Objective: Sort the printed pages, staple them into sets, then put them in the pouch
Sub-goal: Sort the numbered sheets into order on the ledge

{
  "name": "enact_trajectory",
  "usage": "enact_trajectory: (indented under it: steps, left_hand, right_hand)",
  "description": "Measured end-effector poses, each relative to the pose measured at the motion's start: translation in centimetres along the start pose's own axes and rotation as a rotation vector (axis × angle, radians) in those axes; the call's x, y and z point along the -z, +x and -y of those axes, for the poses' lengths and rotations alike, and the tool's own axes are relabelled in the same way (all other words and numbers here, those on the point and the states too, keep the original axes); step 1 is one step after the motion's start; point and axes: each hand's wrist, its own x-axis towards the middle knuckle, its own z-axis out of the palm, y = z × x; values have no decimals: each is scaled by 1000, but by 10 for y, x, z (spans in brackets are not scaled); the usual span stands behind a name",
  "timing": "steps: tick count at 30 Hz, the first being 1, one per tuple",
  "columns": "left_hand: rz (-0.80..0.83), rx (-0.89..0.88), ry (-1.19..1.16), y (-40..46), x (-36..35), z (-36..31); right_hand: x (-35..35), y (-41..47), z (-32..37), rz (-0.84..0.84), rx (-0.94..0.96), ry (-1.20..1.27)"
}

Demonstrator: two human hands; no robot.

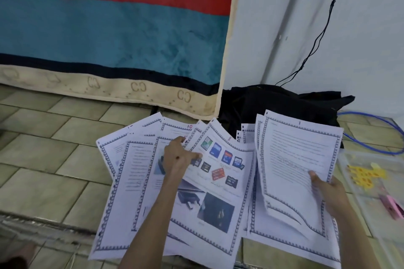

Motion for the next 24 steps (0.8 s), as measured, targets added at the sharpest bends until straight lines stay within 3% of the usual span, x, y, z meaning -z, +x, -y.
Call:
enact_trajectory:
  steps: [7,12,20,24]
  left_hand:
    - [23,98,-236,5,20,23]
    - [80,-97,-403,12,28,31]
    - [-223,-111,-484,24,34,48]
    - [-201,-71,-479,32,35,51]
  right_hand:
    - [-4,-7,6,-18,-21,-41]
    - [-10,-6,3,-55,5,-32]
    - [-12,-11,7,-45,-8,-73]
    - [-14,-16,10,-24,2,-68]
